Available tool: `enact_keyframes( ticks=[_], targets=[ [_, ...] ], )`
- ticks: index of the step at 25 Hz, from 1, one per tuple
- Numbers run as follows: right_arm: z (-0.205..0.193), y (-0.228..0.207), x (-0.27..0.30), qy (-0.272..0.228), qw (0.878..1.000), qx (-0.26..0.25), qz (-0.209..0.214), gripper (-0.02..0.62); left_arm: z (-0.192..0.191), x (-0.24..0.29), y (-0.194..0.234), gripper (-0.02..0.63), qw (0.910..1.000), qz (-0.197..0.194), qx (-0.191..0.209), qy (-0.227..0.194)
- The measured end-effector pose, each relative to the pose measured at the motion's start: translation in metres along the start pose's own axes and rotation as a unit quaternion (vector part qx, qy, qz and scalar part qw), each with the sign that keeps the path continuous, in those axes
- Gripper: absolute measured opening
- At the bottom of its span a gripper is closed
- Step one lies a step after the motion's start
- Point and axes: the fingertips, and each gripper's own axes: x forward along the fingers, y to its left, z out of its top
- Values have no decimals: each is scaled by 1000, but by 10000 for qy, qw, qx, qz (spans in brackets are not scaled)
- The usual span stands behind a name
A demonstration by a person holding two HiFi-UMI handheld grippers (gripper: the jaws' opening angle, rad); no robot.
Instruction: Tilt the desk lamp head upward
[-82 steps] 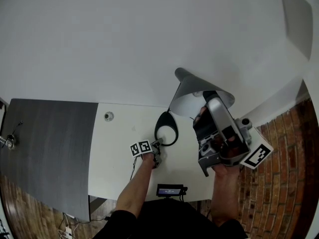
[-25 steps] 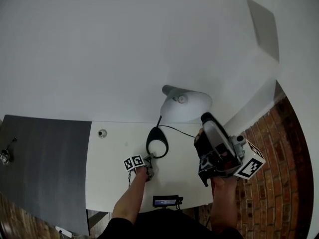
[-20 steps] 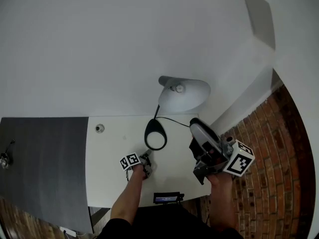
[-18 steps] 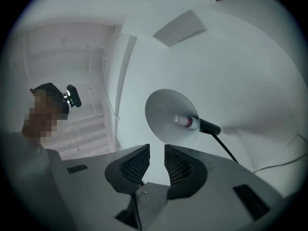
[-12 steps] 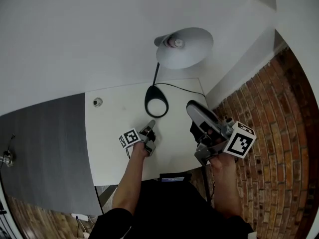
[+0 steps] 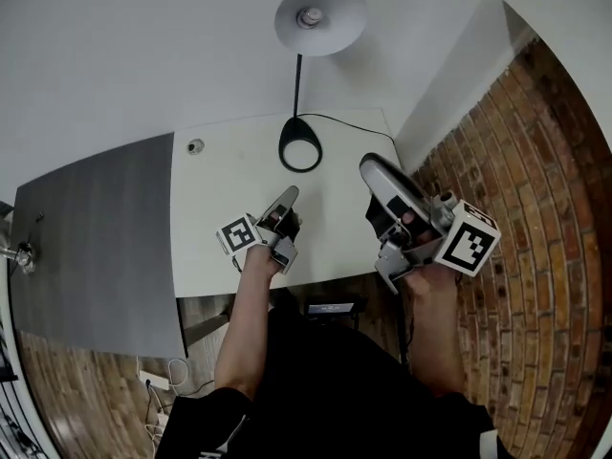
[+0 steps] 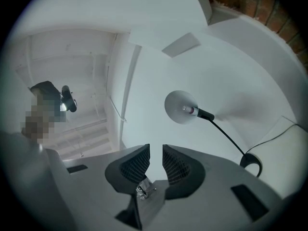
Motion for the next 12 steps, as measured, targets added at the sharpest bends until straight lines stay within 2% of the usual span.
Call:
enact_keyframes(
  ticks=[3, 8, 12],
  targets=[
    [-7, 8, -45, -222, 9993, 281, 43, 86, -32, -15, -40, 15, 9995, -88, 287, 80],
    [-21, 25, -96, -400, 9981, 431, 197, 86, -81, -46, -84, 15, 9978, -129, 634, 165],
    [-27, 36, -122, -520, 9965, 589, 299, 86, -99, -62, -116, 15, 9962, -178, 837, 141]
  ],
)
